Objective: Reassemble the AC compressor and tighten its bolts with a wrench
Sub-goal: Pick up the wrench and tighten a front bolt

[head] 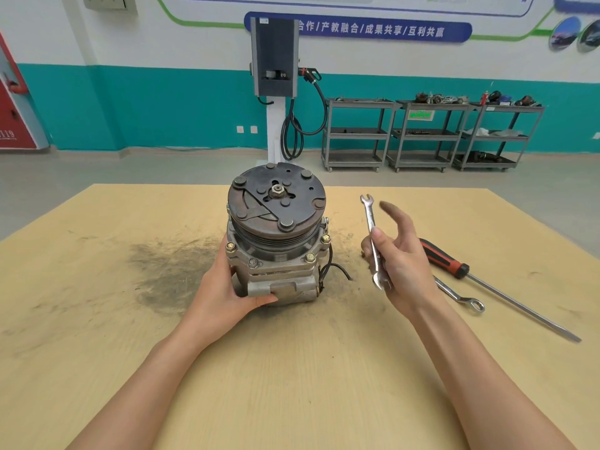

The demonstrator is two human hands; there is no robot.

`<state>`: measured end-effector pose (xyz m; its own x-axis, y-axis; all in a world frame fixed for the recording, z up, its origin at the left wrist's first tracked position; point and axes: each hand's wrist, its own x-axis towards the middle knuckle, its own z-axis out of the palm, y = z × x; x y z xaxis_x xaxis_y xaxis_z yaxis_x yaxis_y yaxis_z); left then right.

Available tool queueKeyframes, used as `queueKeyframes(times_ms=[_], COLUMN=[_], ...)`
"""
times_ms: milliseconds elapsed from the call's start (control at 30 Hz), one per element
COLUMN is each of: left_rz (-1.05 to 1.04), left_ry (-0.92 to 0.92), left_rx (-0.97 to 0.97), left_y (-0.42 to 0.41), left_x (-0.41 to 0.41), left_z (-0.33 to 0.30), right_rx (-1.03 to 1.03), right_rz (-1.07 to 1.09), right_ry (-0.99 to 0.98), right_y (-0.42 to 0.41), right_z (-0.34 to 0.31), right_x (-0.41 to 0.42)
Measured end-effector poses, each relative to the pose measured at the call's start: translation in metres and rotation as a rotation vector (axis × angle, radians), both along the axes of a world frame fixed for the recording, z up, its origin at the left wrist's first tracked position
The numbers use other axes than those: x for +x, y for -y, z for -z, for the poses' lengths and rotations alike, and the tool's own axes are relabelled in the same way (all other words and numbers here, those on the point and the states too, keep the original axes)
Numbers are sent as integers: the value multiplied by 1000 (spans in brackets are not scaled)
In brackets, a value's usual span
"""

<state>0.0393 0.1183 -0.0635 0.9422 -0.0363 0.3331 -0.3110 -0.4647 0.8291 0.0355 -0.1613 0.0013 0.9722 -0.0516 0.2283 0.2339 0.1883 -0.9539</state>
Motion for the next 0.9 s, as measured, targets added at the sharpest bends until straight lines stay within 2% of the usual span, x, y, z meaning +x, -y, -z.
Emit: queueKeyframes(times_ms=[133, 200, 233, 333, 400, 500, 900], left_rz=[-9, -11, -11, -6, -2, 8, 28], left_ry=[4, -1, -1, -6, -7, -14, -14], left_rx=[8, 2, 3, 1, -2, -9, -30], left_y=[0, 0, 1, 1, 1, 2, 3], left_x=[0, -1, -1, -2, -3, -6, -9], left_z=[0, -1, -2, -3, -4, -7, -11], right_rx=[528, 655, 626, 362, 342, 390, 268], right_rz=[-228, -310, -286, -62, 12, -9, -131], right_ry=[-35, 25, 61, 136, 147, 171, 135], right_y=[2, 1, 0, -7, -13, -16, -19], right_z=[-9, -11, -12, -11, -13, -15, -13], right_x=[-3, -5, -5, -8, -11, -14, -10])
